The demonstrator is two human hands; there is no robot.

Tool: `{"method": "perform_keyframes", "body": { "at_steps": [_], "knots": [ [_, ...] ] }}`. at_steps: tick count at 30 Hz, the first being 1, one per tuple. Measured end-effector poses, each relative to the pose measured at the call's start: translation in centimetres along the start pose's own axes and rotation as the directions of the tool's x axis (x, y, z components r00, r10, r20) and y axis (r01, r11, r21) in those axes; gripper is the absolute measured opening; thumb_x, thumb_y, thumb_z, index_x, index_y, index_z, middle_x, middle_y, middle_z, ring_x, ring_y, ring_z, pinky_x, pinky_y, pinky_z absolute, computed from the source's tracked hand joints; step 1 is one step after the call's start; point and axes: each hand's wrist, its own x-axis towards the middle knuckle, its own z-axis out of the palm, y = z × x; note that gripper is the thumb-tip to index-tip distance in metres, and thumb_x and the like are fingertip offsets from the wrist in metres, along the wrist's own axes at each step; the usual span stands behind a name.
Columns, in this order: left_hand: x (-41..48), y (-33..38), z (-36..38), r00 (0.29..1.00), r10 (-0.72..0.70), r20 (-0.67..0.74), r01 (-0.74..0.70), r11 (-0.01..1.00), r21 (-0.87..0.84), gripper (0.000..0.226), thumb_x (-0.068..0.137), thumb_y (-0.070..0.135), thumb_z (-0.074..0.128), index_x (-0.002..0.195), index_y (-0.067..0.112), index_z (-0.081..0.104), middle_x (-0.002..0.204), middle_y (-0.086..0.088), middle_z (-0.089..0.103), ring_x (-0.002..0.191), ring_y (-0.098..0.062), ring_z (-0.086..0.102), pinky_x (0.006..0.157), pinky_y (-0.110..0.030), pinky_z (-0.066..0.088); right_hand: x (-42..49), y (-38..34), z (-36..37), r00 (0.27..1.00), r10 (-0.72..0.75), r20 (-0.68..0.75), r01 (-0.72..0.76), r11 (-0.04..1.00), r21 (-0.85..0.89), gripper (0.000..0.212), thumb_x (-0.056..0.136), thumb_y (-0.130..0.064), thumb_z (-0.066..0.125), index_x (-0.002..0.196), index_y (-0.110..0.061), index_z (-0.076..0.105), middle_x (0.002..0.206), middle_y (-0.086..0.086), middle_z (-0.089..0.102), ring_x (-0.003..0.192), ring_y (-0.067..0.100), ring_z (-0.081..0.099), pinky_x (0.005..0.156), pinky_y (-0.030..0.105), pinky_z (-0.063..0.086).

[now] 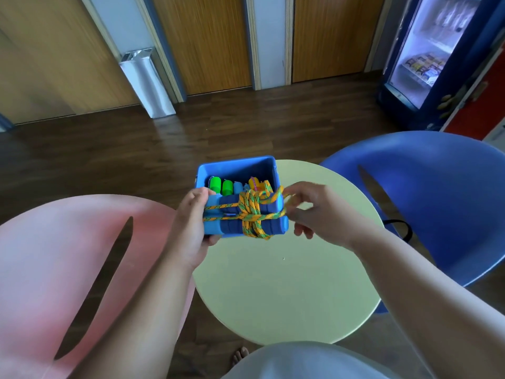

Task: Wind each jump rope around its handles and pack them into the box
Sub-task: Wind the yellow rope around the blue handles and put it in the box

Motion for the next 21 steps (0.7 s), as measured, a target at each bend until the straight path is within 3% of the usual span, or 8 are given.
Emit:
{"method": "perform_keyframes", "body": {
  "at_steps": [2,4,7,10,13,15,18,21],
  "knots": [
    [-0.2,0.7,-0.1,0.995,0.094,-0.015,-0.09,0.983,0.159,0.024,0.092,0.053,0.051,0.098,0.033,0.06,0.093,-0.001,0.066,0.06,-0.02,0.061,0.041,-0.027,0.04,-0.5,-0.1,-0.4,0.98,0.197,-0.001,-0.188,0.937,0.295,0.033,0.101,-0.005,0.052,0.126,-0.024,0.061,0.103,0.004,0.071,0.073,0.029,0.075,0.059,0.035,0.057],
    [-0.6,0.9,-0.1,0.985,0.169,-0.021,-0.157,0.946,0.284,0.027,0.09,0.063,0.053,0.104,0.041,0.061,0.111,-0.005,0.065,0.08,-0.027,0.067,0.049,-0.034,0.052,-0.9,-0.2,-0.8,0.937,0.331,0.115,-0.34,0.776,0.531,0.035,0.101,-0.007,0.044,0.128,-0.021,0.061,0.111,0.014,0.074,0.085,0.042,0.076,0.066,0.041,0.059],
    [-1.1,0.3,0.3,0.979,0.201,0.027,-0.201,0.935,0.291,0.034,0.085,0.066,0.055,0.102,0.037,0.061,0.108,-0.008,0.064,0.078,-0.03,0.069,0.049,-0.033,0.051,-1.3,-0.3,-0.7,0.918,0.333,0.214,-0.391,0.677,0.623,0.034,0.107,-0.031,0.04,0.123,-0.017,0.066,0.113,0.014,0.073,0.091,0.041,0.075,0.074,0.046,0.06],
    [-1.2,-0.5,0.5,0.98,0.153,0.125,-0.177,0.962,0.21,0.031,0.083,0.054,0.066,0.101,0.03,0.069,0.1,0.004,0.061,0.08,-0.025,0.057,0.054,-0.036,0.052,-1.0,0.1,0.5,0.949,0.314,-0.025,-0.259,0.823,0.505,0.027,0.105,-0.038,0.051,0.115,-0.018,0.067,0.103,0.007,0.072,0.083,0.023,0.071,0.079,0.047,0.061],
    [-0.9,-1.3,0.7,0.979,-0.011,0.205,0.038,0.991,-0.128,0.02,0.072,0.017,0.074,0.092,0.016,0.073,0.115,-0.008,0.067,0.098,-0.024,0.065,0.074,-0.041,0.062,-0.9,0.6,1.3,0.944,0.171,-0.281,-0.062,0.931,0.359,0.013,0.102,-0.02,0.058,0.114,-0.02,0.063,0.104,0.008,0.069,0.076,0.022,0.069,0.068,0.037,0.056],
    [-1.0,-1.4,1.3,0.972,-0.101,0.212,0.157,0.952,-0.263,0.029,0.067,0.002,0.06,0.094,0.009,0.069,0.118,-0.016,0.071,0.102,-0.027,0.071,0.081,-0.039,0.063,-1.1,1.1,1.7,0.94,0.068,-0.333,0.046,0.946,0.322,0.015,0.102,-0.015,0.058,0.114,-0.023,0.061,0.1,0.014,0.072,0.074,0.029,0.069,0.062,0.035,0.05],
    [-0.9,-1.5,1.9,0.966,-0.17,0.195,0.227,0.917,-0.328,0.054,0.064,-0.003,0.05,0.115,0.005,0.066,0.106,-0.014,0.077,0.093,-0.033,0.075,0.082,-0.044,0.064,-1.6,1.8,2.1,0.933,-0.052,-0.356,0.159,0.947,0.28,0.022,0.103,-0.01,0.055,0.119,-0.024,0.061,0.102,0.019,0.07,0.072,0.017,0.064,0.06,0.031,0.049],
    [-1.2,-0.6,1.9,0.94,-0.234,0.248,0.292,0.928,-0.23,0.047,0.08,0.006,0.058,0.126,0.009,0.065,0.107,-0.018,0.076,0.085,-0.043,0.075,0.069,-0.045,0.064,-2.0,2.4,2.1,0.919,-0.11,-0.38,0.229,0.931,0.283,0.026,0.104,-0.003,0.052,0.124,-0.017,0.062,0.115,0.009,0.068,0.087,0.005,0.066,0.067,0.019,0.051]
  ]
}}
